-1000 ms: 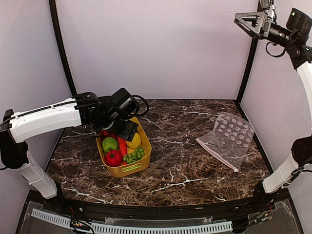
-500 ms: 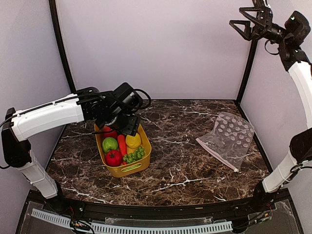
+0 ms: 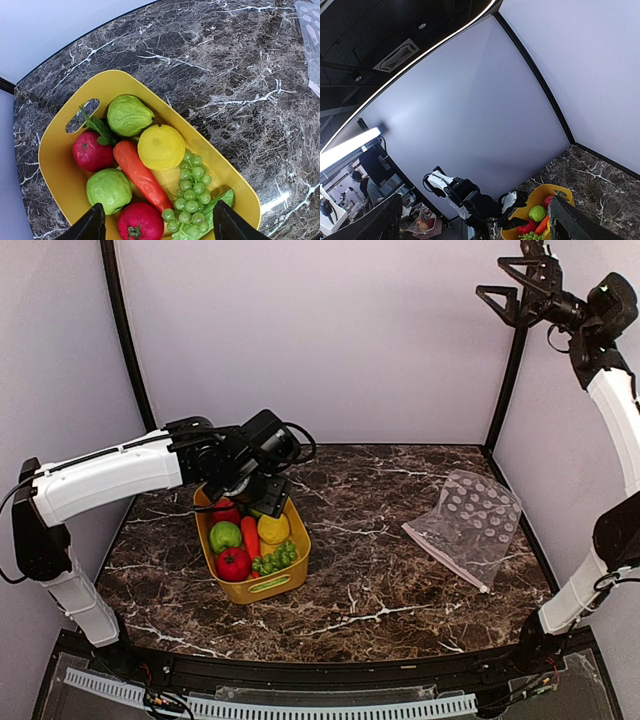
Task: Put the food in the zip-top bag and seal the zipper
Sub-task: Adjust the bin at the corner of the board.
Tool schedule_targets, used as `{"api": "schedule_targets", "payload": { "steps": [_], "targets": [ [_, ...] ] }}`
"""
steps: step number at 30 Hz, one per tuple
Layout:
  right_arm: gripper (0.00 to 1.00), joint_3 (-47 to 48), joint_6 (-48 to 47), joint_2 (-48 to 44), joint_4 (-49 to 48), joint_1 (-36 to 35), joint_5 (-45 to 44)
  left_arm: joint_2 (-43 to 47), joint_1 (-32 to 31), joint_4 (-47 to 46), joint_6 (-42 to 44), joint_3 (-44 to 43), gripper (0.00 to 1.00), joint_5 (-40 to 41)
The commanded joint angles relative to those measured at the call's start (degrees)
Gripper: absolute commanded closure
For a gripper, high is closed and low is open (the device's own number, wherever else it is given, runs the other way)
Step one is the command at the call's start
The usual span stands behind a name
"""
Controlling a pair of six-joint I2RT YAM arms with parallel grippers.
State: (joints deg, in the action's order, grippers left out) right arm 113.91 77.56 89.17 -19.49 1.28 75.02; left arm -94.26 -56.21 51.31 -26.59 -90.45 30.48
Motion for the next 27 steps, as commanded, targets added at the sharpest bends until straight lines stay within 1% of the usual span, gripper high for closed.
{"api": "schedule_targets", "payload": {
  "steps": [1, 4, 5, 6, 7, 8, 10, 12, 15, 16, 18, 20, 21, 22, 23, 25, 26, 27],
  "targets": [
    [0.01, -0.1, 1.7, 0.9, -4.4, 0.0, 0.5, -0.2, 0.4, 3.1, 0.4, -1.7, 0.27, 2.2],
    [0.01, -1.5, 0.9, 0.7, -4.8, 0.0, 0.6, -0.4, 1.1, 3.1, 0.6, -1.7, 0.27, 2.2],
    [0.01, -2.4, -0.4, 0.7, -4.1, 0.0, 0.6, -0.4, 1.1, 3.0, 0.6, -1.7, 0.26, 2.5],
    [0.01, -3.3, -3.2, 0.7, -1.2, 0.0, 0.6, -0.5, 1.3, 3.0, 0.5, -1.7, 0.24, 2.8],
    [0.01, -4.2, -7.2, 0.8, 2.2, 0.0, 0.7, -0.4, 1.5, 3.0, 0.3, -2.0, 0.22, 3.4],
    [0.01, -5.4, -10.9, 1.0, 3.3, -0.2, 1.2, -0.3, 1.9, 3.3, -0.8, -2.2, 0.08, 3.8],
    [0.01, -9.8, -18.1, 0.1, 2.3, -0.9, 3.4, 0.7, 2.5, 3.1, -2.9, -2.5, 0.02, 5.6],
    [0.01, -15.3, -23.8, -1.5, 4.2, -3.2, 3.7, 2.5, 3.5, 1.5, -3.6, -1.3, 0.02, 6.8],
    [0.01, -20.7, -37.5, -3.7, 11.7, -4.1, 4.2, 5.9, 5.4, -0.7, -4.8, 2.3, 0.01, 7.7],
    [0.01, -22.6, -42.3, -4.3, 15.4, -4.0, 3.7, 6.6, 5.6, -1.0, -5.1, 3.9, 0.01, 8.0],
    [0.01, -25.1, -56.2, -5.2, 27.0, -4.0, 2.1, 8.5, 5.8, -1.1, -6.5, 6.5, 0.01, 10.6],
    [0.01, -25.6, -71.5, -5.3, 41.0, -4.4, -3.5, 10.5, 5.9, -1.4, -6.8, 9.3, 0.01, 14.3],
    [0.01, -25.7, -77.6, -5.3, 46.0, -4.6, -7.2, 11.9, 5.9, -1.5, -7.0, 10.2, 0.01, 16.7],
    [0.01, -26.3, -83.5, -5.9, 49.5, -5.1, -13.0, 12.7, 6.0, -1.5, -7.2, 12.0, 0.01, 17.6],
    [0.01, -27.7, -87.6, -7.0, 51.4, -5.8, -20.3, 14.4, 6.1, -1.6, -7.6, 12.8, 0.01, 18.5],
    [0.01, -31.7, -91.3, -9.7, 51.2, -8.3, -37.7, 16.9, 6.4, -2.0, -7.7, 15.5, 0.02, 16.3],
    [0.01, -32.9, -92.4, -9.9, 51.2, -9.2, -44.9, 18.2, 6.6, -2.0, -8.2, 16.9, 0.05, 14.2],
    [0.01, -33.8, -94.4, -9.8, 51.8, -9.7, -50.2, 18.7, 6.7, -1.1, -10.9, 17.7, 0.11, 13.4]
  ]
}}
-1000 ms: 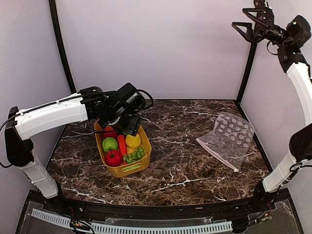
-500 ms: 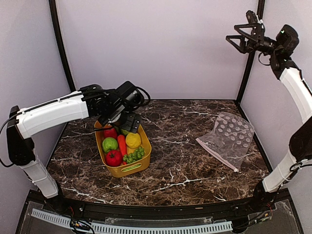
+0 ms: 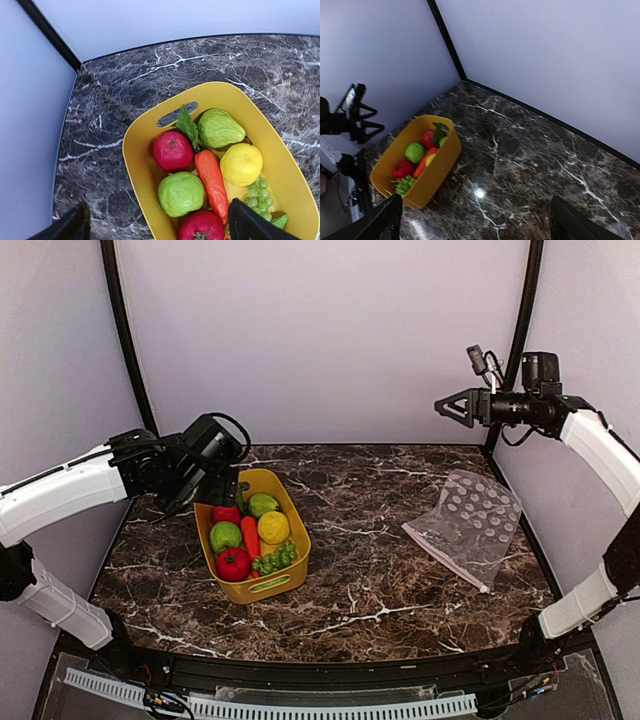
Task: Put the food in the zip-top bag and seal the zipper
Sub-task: Adjust the bin at the corner of the board.
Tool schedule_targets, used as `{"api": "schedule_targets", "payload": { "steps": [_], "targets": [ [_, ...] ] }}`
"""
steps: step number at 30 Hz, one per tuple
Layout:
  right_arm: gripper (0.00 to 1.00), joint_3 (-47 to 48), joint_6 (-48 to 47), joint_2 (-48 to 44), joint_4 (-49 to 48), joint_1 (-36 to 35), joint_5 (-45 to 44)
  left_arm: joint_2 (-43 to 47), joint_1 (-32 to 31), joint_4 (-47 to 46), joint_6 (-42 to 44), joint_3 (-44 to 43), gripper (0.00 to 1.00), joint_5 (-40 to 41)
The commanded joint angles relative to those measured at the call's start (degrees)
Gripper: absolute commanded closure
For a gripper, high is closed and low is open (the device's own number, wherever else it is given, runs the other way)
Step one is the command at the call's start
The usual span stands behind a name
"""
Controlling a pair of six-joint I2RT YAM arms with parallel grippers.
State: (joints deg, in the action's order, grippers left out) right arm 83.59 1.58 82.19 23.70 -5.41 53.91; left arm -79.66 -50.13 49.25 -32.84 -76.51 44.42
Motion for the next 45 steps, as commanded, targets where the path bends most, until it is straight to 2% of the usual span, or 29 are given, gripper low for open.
{"api": "schedule_targets", "payload": {
  "steps": [1, 3, 5, 7, 11, 14, 19, 21, 24, 28, 36, 41, 42, 43, 44, 45],
  "targets": [
    [0.01, -4.6, -20.4, -2.9, 8.8, -3.1, -32.4, 4.8, 0.7, 1.8, -6.5, 5.0, 0.14, -2.1],
    [0.01, -7.7, -24.4, -4.2, 7.1, -2.9, -35.7, 4.9, 1.1, 5.4, -13.2, 6.3, 0.23, -4.0],
    [0.01, -12.7, -22.7, -6.5, 1.7, -0.7, -35.0, 4.8, 1.5, 8.4, -19.9, 8.1, 0.33, -6.6],
    [0.01, -14.5, -18.6, -6.0, 0.4, 2.3, -29.6, 4.5, 1.6, 8.9, -24.1, 10.2, 0.40, -9.0],
    [0.13, -14.7, -20.5, -5.1, 4.4, 3.2, -19.4, 3.2, 2.2, 7.7, -29.7, 13.6, 0.46, -11.5],
    [0.21, -15.1, -24.0, -5.5, 6.9, 2.2, -18.3, 1.7, 3.2, 7.1, -30.7, 14.7, 0.48, -12.2],
    [0.29, -16.2, -33.6, -4.5, 13.2, -1.0, -24.8, -1.3, 7.4, 2.7, -28.9, 16.7, 0.55, -13.9],
    [0.33, -17.4, -35.8, -4.4, 14.8, -1.8, -26.8, -2.7, 9.4, 1.2, -27.8, 17.3, 0.62, -14.7],
    [0.38, -19.3, -38.4, -4.8, 17.3, -2.4, -27.2, -4.5, 11.8, -1.6, -25.3, 17.2, 0.83, -15.2],
    [0.41, -23.6, -42.3, -6.2, 20.1, -4.1, -27.8, -7.0, 13.8, -8.1, -19.1, 15.7, 0.97, -14.8],
    [0.42, -32.9, -42.1, -6.7, 18.4, -9.5, -32.8, -16.0, 14.9, -11.9, -5.3, 5.9, 0.99, -14.1],
    [0.40, -35.7, -40.6, -6.2, 15.2, -12.3, -37.8, -18.4, 14.9, -13.5, -4.8, 3.7, 0.99, -16.1],
    [0.40, -36.1, -40.4, -5.8, 14.8, -13.0, -39.1, -18.5, 14.9, -13.3, -5.0, 3.5, 0.97, -16.2],
    [0.41, -36.3, -40.1, -5.1, 14.5, -13.3, -40.1, -18.5, 14.9, -13.1, -5.1, 3.1, 0.88, -16.4],
    [0.41, -36.6, -39.9, -4.6, 14.4, -13.6, -40.9, -18.5, 14.9, -12.4, -5.3, 2.9, 0.84, -16.4],
    [0.42, -36.7, -39.5, -4.3, 14.2, -13.8, -41.7, -18.2, 14.9, -11.9, -5.3, 2.5, 0.72, -16.4]
  ]
}}
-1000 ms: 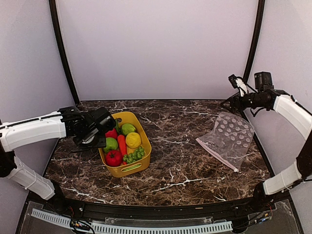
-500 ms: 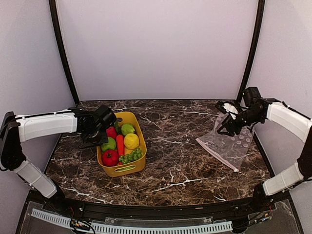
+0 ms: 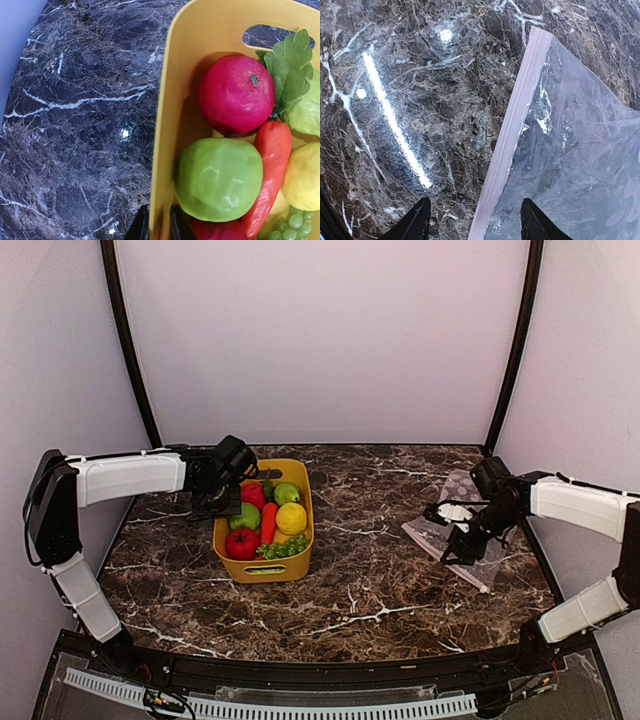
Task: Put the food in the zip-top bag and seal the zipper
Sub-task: Adjust the bin at the corner of the board, then pick up the zipper food storage bag from the corner of the board.
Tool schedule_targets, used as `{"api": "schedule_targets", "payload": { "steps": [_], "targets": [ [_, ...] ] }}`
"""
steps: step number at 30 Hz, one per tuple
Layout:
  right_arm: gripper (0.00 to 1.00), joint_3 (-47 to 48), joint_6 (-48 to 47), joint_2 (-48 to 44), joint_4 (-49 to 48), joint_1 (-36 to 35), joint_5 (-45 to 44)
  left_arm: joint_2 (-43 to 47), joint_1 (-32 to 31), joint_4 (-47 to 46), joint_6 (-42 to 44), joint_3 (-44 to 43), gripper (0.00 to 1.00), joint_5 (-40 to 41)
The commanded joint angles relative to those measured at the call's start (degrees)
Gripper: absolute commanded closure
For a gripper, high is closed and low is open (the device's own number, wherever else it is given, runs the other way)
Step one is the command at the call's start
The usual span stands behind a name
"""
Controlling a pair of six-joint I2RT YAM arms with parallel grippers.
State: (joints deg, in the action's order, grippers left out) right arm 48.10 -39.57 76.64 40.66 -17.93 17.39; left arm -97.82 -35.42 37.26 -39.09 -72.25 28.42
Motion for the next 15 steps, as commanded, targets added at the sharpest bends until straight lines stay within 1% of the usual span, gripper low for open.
{"api": "schedule_targets", "payload": {
  "steps": [1, 2, 4, 7, 9, 11, 12, 13, 14, 15],
  "targets": [
    [0.44, -1.5, 1.9, 1.6, -3.0, -1.5, -5.9, 0.2, 0.2, 0.7, 0.9, -2.0, 0.65, -0.3],
    [0.45, -1.9, 2.2, 1.7, -3.5, -1.7, -6.8, 0.9, 0.2, 1.3, 0.8, -1.9, 0.51, -0.1],
    [0.49, -2.7, 2.9, 2.1, -4.9, -2.2, -9.1, 2.3, 0.2, 2.3, 0.2, -1.9, 0.37, 0.8],
    [0.51, -3.3, 4.6, 2.9, -7.0, -2.8, -12.5, 4.5, 0.2, 2.9, -0.3, -1.5, 0.28, 2.0],
    [0.52, -3.3, 5.6, 3.8, -7.4, -3.2, -13.6, 6.2, 0.2, 3.4, -0.4, -1.6, 0.20, 3.3],
    [0.53, -3.6, 6.3, 4.7, -7.9, -3.6, -14.6, 7.1, 0.2, 4.3, -0.8, -1.8, 0.15, 4.8],
    [0.55, -3.8, 6.7, 5.2, -8.3, -3.8, -15.2, 7.5, 0.2, 4.9, -1.3, -1.9, 0.14, 5.3],
    [0.57, -4.0, 6.9, 5.6, -8.7, -4.0, -15.9, 8.1, 0.2, 5.0, -1.4, -1.9, 0.10, 6.1],
    [0.59, -4.1, 7.3, 5.9, -9.2, -4.3, -16.7, 8.5, 0.2, 4.8, -1.2, -1.9, 0.09, 6.4],
    [0.61, -4.1, 7.5, 6.2, -9.3, -4.4, -17.1, 9.1, 0.2, 4.6, -0.9, -1.8, 0.04, 6.6]
  ]
}}
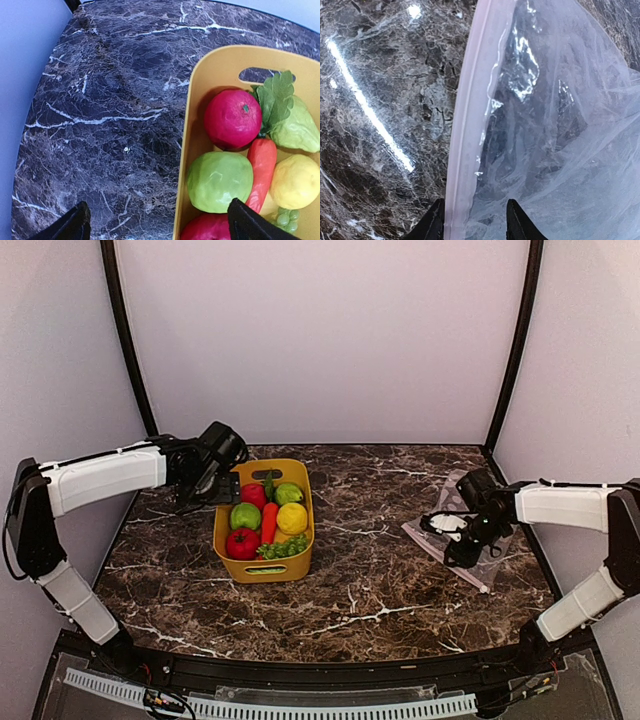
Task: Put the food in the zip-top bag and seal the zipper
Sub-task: Pick up the zipper food storage bag from the corner of the board.
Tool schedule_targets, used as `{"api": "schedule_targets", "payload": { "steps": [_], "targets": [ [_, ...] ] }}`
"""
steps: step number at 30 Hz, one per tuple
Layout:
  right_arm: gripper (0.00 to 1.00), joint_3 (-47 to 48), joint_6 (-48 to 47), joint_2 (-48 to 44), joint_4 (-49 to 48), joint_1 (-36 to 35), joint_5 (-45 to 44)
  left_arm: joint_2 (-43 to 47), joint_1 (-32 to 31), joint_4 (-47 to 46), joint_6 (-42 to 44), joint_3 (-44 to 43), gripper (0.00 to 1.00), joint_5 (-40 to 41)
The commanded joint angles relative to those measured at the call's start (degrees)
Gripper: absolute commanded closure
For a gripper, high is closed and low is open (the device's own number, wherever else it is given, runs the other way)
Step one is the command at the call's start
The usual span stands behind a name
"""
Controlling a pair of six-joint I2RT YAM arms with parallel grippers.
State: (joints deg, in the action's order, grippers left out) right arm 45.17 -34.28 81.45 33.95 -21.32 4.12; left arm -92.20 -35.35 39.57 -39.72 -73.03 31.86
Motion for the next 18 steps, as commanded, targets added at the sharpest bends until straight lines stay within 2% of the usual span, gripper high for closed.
{"api": "schedule_targets", "payload": {
  "steps": [1, 5, 8, 10, 15, 18],
  "targets": [
    [0.62, -1.1, 2.4, 1.5, -2.8, -1.1, -4.4, 3.7, 0.1, 1.6, 0.6, -1.0, 0.03, 3.2],
    [0.71, -0.1, 3.8, 1.5, -3.4, -1.2, -7.9, 5.5, 0.1, -1.1, 3.2, -0.9, 0.01, 2.3],
    [0.81, 1.3, 5.4, 0.6, -3.5, -1.2, -10.7, 6.6, 0.1, -2.5, 4.2, -1.0, 0.01, 1.3],
    [0.88, 2.2, 5.6, -0.2, -3.8, -1.2, -13.0, 6.3, 0.1, -2.0, 5.0, -1.7, 0.01, 1.0],
    [0.97, 3.8, 3.8, -1.7, -6.0, -1.0, -19.6, 5.6, 0.1, -0.6, 7.4, -3.6, 0.01, 1.7],
    [1.00, 5.2, 1.6, -2.2, -7.6, -0.5, -22.0, 7.4, -0.1, -7.5, 13.8, -1.8, 0.01, -1.4]
  ]
}}
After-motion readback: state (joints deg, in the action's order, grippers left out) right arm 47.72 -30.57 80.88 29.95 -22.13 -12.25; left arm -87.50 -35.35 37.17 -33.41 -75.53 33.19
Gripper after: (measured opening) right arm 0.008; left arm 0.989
